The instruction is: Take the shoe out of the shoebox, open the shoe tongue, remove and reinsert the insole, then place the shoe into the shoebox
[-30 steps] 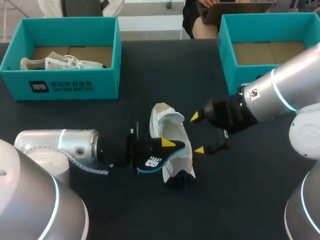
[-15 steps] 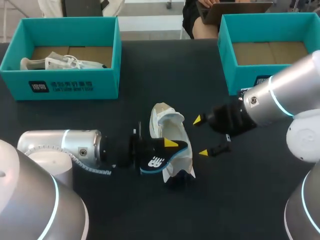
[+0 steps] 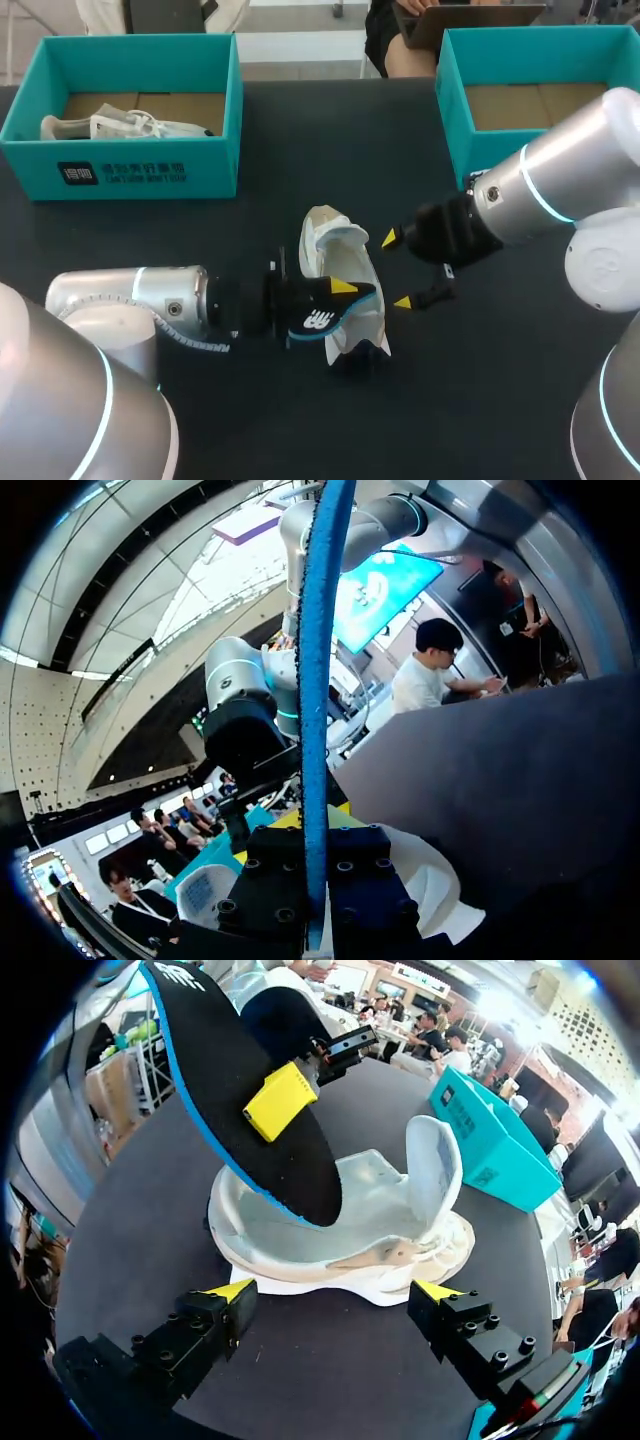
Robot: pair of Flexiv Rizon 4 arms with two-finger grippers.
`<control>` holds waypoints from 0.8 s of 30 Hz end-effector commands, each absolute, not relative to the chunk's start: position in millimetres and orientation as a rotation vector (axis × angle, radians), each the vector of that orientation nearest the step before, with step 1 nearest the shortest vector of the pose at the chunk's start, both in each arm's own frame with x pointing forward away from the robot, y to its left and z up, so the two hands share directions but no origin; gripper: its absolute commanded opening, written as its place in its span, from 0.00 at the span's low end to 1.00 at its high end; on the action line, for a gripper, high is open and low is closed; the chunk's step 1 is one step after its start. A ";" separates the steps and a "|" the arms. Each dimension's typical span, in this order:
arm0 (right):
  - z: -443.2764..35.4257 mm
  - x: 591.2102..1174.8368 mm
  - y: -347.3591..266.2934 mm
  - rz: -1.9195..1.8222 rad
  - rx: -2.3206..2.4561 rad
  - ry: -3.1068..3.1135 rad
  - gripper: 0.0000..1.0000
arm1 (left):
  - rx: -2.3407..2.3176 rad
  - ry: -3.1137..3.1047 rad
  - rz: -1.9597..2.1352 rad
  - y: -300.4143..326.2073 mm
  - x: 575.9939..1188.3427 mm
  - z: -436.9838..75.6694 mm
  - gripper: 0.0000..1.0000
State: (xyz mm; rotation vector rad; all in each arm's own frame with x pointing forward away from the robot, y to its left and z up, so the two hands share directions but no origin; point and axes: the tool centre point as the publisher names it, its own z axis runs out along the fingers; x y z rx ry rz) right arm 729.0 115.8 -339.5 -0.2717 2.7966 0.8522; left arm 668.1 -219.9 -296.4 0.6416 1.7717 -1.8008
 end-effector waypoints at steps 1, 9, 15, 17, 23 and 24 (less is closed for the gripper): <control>-340.3 728.2 116.3 0.850 -0.269 2.795 1.00 | 0.633 1.765 -1.789 -234.8 678.9 -306.0 0.00; -340.3 728.2 116.3 0.850 -0.269 2.795 1.00 | 0.635 1.808 -1.753 -230.5 692.8 -322.4 0.00; -340.3 728.2 116.3 0.850 -0.269 2.795 1.00 | 0.628 1.838 -1.724 -223.6 704.9 -336.7 0.00; -340.3 728.2 116.3 0.850 -0.269 2.795 1.00 | 0.632 1.842 -1.713 -224.0 710.0 -342.1 0.00; -340.3 728.2 116.3 0.850 -0.269 2.795 1.00 | 0.632 1.886 -1.671 -227.4 721.9 -354.1 0.00; -340.3 728.2 116.3 0.850 -0.269 2.795 1.00 | 0.627 1.886 -1.671 -227.8 722.6 -353.3 0.00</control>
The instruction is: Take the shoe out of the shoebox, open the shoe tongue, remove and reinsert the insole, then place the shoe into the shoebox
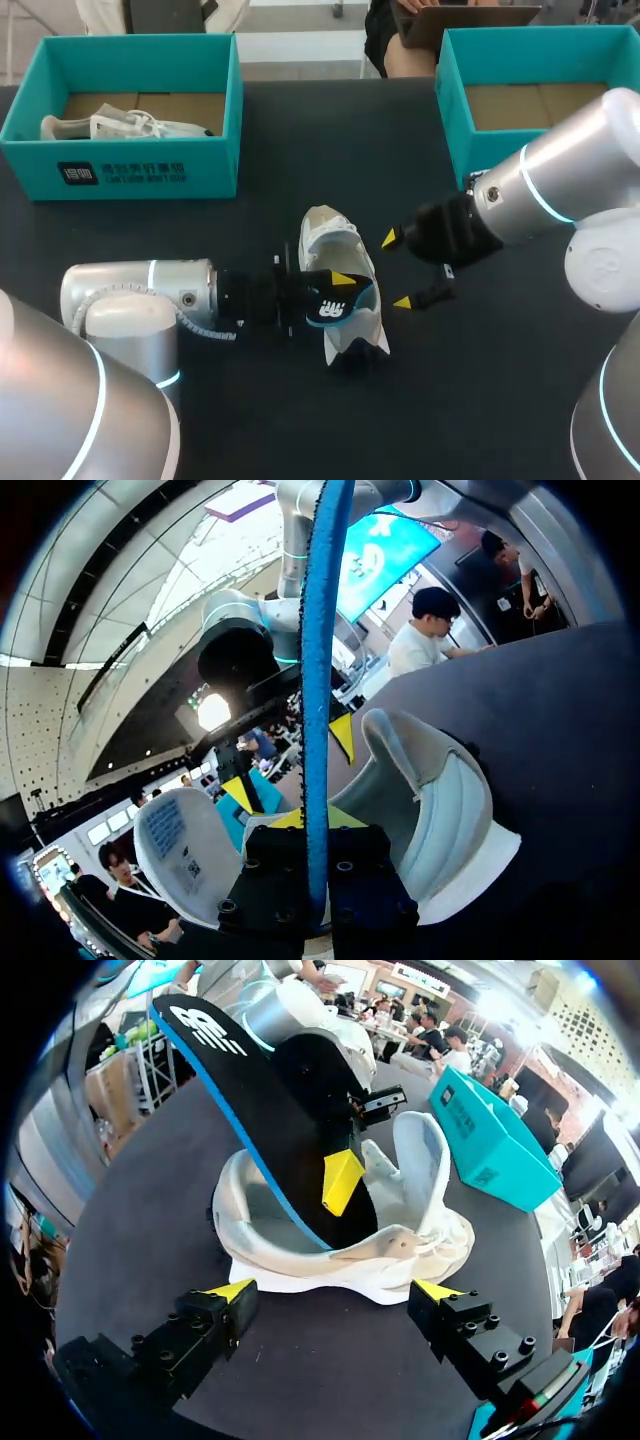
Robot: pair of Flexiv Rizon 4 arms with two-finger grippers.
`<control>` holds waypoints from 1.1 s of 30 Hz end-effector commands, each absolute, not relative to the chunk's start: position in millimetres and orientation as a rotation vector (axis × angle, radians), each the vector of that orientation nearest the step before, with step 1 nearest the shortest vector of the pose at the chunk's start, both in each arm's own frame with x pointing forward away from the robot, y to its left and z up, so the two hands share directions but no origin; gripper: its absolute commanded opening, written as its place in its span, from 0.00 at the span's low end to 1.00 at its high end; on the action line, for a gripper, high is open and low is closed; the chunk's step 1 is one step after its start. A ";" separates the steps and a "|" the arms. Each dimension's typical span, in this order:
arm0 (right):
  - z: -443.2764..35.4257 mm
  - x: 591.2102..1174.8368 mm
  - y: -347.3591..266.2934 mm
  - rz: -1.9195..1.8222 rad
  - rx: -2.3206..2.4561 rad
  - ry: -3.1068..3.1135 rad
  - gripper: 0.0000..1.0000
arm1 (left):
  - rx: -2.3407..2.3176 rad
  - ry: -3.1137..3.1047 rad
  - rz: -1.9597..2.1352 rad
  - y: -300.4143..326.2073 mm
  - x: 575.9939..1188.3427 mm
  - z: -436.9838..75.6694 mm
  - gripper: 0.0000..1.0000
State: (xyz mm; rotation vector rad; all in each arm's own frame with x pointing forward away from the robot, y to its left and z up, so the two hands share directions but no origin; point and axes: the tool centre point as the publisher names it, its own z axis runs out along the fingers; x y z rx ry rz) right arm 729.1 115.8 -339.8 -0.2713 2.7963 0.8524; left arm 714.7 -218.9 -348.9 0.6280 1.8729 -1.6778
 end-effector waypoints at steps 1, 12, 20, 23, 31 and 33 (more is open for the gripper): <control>-340.3 728.2 116.3 0.850 -0.269 2.795 1.00 | 0.625 1.884 -1.668 -228.2 723.1 -350.7 0.00; -340.3 728.2 116.3 0.850 -0.269 2.795 1.00 | 0.640 1.869 -1.661 -223.7 720.7 -329.4 0.50; -340.3 728.2 116.3 0.850 -0.269 2.795 1.00 | 0.623 1.873 -1.681 -219.7 709.3 -311.5 0.49; -340.3 728.2 116.3 0.850 -0.269 2.795 1.00 | 0.625 1.889 -1.687 -218.3 703.7 -307.8 0.47; -340.3 728.2 116.3 0.850 -0.269 2.795 1.00 | 0.605 1.907 -1.683 -211.1 686.5 -297.6 0.44; -340.3 728.2 116.3 0.850 -0.269 2.795 1.00 | 0.603 1.908 -1.682 -210.0 682.6 -295.8 0.44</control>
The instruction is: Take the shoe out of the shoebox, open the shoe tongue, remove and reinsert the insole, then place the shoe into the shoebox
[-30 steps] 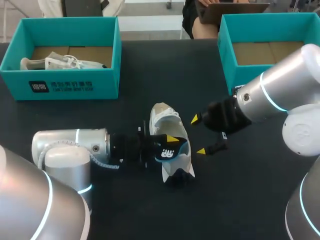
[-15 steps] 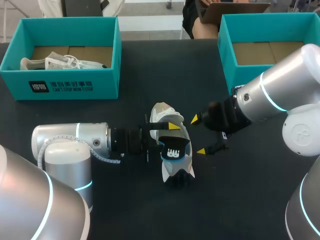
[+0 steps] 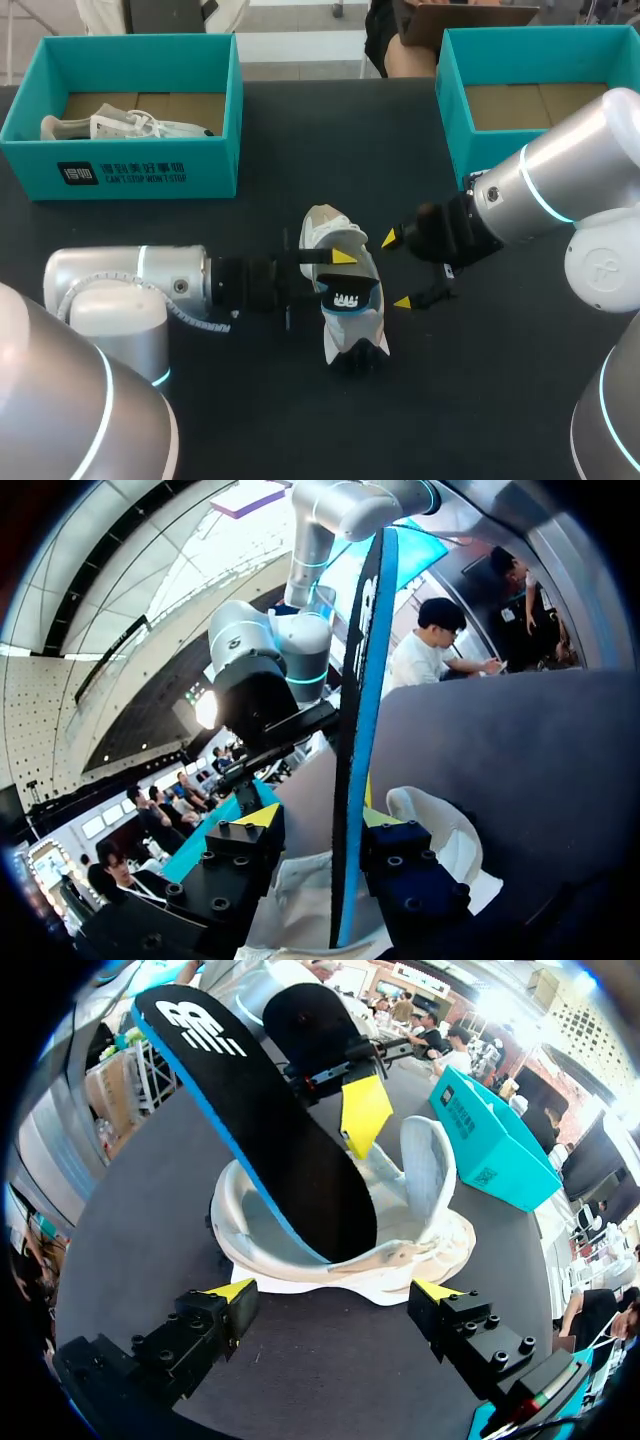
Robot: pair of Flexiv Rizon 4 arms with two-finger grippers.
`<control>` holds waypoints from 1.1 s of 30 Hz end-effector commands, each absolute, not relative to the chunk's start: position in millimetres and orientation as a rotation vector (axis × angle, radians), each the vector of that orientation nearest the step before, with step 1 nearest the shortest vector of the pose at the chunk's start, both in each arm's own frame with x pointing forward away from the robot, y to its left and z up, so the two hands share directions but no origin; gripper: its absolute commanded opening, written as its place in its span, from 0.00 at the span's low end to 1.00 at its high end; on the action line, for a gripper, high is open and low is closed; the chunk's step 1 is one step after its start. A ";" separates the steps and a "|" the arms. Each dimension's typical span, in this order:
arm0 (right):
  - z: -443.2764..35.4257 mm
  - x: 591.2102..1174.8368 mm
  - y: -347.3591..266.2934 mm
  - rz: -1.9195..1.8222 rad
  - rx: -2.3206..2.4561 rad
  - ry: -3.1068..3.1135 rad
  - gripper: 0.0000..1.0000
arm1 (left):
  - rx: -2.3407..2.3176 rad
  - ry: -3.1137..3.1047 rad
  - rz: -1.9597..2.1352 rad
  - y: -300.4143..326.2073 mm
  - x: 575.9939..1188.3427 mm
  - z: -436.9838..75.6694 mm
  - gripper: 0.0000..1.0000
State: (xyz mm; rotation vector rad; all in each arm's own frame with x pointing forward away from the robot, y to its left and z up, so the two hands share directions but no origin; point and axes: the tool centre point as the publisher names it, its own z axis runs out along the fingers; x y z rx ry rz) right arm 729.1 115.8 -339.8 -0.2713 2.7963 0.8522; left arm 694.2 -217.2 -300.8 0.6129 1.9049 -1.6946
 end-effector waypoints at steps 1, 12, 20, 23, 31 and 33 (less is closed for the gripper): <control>-340.3 728.2 116.3 0.850 -0.269 2.795 1.00 | 0.604 1.909 -1.680 -209.7 680.3 -295.2 0.43; -340.3 728.2 116.3 0.850 -0.269 2.795 1.00 | 0.624 1.929 -1.672 -216.4 669.2 -313.2 0.00; -340.3 728.2 116.3 0.850 -0.269 2.795 1.00 | 0.679 1.870 -1.652 -227.4 691.4 -340.6 0.00; -340.3 728.2 116.3 0.850 -0.269 2.795 1.00 | 0.661 1.879 -1.638 -225.2 700.2 -347.4 0.00; -340.3 728.2 116.3 0.850 -0.269 2.795 1.00 | 0.609 1.890 -1.605 -214.7 715.1 -351.2 0.00; -340.3 728.2 116.3 0.850 -0.269 2.795 1.00 | 0.605 1.892 -1.603 -213.5 714.9 -350.2 0.00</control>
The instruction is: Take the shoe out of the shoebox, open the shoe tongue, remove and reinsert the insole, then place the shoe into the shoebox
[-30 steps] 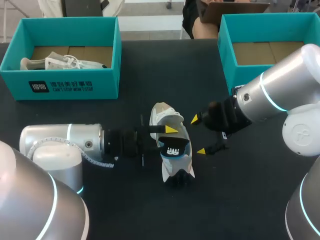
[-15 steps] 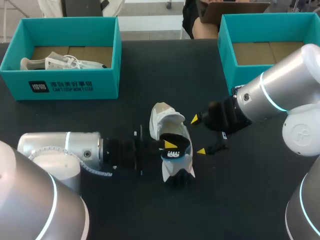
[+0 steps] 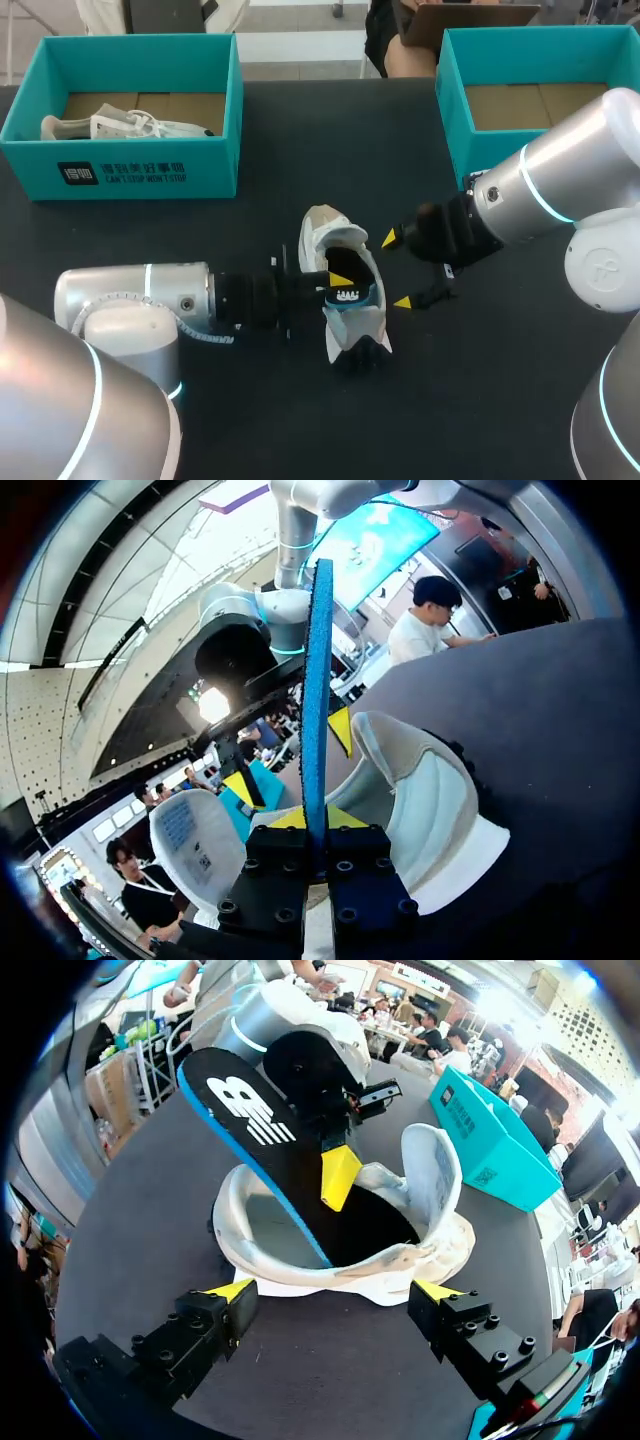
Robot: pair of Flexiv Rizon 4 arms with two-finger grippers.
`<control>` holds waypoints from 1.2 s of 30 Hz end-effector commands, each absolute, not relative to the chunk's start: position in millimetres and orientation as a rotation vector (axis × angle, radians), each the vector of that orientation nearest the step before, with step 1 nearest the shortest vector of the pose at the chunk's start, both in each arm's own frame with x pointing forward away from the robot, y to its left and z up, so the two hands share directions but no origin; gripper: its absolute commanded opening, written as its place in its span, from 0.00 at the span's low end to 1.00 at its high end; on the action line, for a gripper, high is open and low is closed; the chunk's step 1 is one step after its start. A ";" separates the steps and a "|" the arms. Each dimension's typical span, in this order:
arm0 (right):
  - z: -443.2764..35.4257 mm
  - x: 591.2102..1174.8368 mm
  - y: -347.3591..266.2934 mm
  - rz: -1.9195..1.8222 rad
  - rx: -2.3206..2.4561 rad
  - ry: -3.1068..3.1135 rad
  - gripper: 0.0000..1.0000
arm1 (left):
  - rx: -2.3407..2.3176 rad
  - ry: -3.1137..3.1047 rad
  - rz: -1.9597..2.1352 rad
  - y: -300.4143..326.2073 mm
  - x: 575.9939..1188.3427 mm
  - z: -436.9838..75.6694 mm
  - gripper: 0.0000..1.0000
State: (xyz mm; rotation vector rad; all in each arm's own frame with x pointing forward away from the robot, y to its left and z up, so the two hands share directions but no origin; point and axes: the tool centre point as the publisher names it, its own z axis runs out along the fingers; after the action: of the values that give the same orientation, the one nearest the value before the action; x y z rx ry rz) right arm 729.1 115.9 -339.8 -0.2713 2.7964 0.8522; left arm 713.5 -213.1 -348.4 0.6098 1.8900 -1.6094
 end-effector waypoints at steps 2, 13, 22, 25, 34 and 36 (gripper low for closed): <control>-340.3 728.2 116.3 0.850 -0.269 2.795 1.00 | 0.595 1.887 -1.609 -212.2 712.0 -344.4 0.13; -340.3 728.2 116.3 0.850 -0.269 2.795 1.00 | 0.600 1.809 -1.642 -207.6 700.4 -309.4 0.45; -340.3 728.2 116.3 0.850 -0.269 2.795 1.00 | 0.625 1.801 -1.633 -207.7 682.7 -299.4 0.36; -340.3 728.2 116.3 0.850 -0.269 2.795 1.00 | 0.618 1.805 -1.634 -208.7 678.8 -302.4 0.31; -340.3 728.2 116.3 0.850 -0.269 2.795 1.00 | 0.631 1.819 -1.630 -221.6 673.1 -311.0 0.00; -340.3 728.2 116.3 0.850 -0.269 2.795 1.00 | 0.628 1.818 -1.622 -226.2 676.4 -314.6 0.00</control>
State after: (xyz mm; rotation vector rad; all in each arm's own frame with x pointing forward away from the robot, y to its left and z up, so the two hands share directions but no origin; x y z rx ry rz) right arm 729.1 115.8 -339.8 -0.2713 2.7964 0.8520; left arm 672.9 -213.2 -309.7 0.6355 1.8208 -1.6279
